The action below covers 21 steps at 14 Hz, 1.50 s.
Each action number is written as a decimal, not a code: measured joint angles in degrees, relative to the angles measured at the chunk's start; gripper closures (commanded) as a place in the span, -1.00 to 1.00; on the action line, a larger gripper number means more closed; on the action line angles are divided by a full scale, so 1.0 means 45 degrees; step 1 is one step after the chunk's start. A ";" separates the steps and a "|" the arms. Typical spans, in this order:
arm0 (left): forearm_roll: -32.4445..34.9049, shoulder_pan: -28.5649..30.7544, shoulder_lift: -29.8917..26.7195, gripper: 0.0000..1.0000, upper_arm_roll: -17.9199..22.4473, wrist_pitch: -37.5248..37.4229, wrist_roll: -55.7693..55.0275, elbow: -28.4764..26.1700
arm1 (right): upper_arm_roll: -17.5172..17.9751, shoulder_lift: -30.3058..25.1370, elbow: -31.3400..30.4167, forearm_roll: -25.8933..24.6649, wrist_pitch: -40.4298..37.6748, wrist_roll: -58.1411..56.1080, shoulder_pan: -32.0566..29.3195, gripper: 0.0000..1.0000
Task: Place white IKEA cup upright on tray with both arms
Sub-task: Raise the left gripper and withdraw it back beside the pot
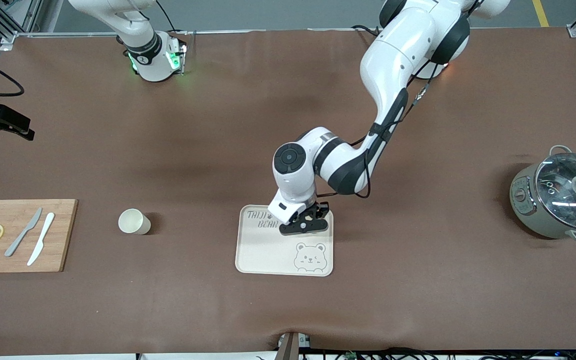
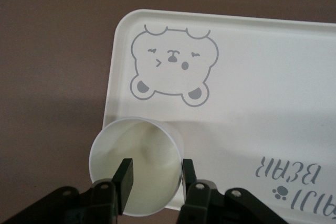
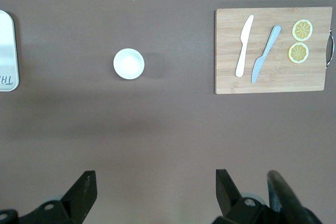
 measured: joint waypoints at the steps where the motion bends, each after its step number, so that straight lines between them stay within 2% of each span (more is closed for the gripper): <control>1: -0.0013 0.0001 -0.0151 0.08 -0.0001 -0.0250 0.0002 0.0017 | 0.0000 0.0024 -0.0001 0.0000 0.0000 0.0000 0.0000 -1.00; 8: -0.0366 -0.0013 -0.0928 0.08 -0.0021 -0.1492 0.0031 0.0058 | 0.0001 0.0071 0.0000 0.0000 0.0001 0.0000 0.0000 -1.00; 13: -0.0787 0.0178 -0.2208 0.03 -0.0011 -0.3049 0.0532 0.0239 | 0.0002 0.0071 0.0001 0.0000 0.0000 0.0000 0.0001 -1.00; 18: -0.1589 0.1873 -0.4552 0.03 0.0029 -0.5083 0.3307 0.0358 | 0.0010 0.0071 0.0003 0.0000 0.0002 0.0000 0.0006 -1.00; 21: -0.1775 0.3126 -0.5499 0.01 0.0029 -0.5792 0.5163 0.0345 | 0.0013 0.0071 0.0003 0.0000 0.0043 -0.0001 0.0013 -1.00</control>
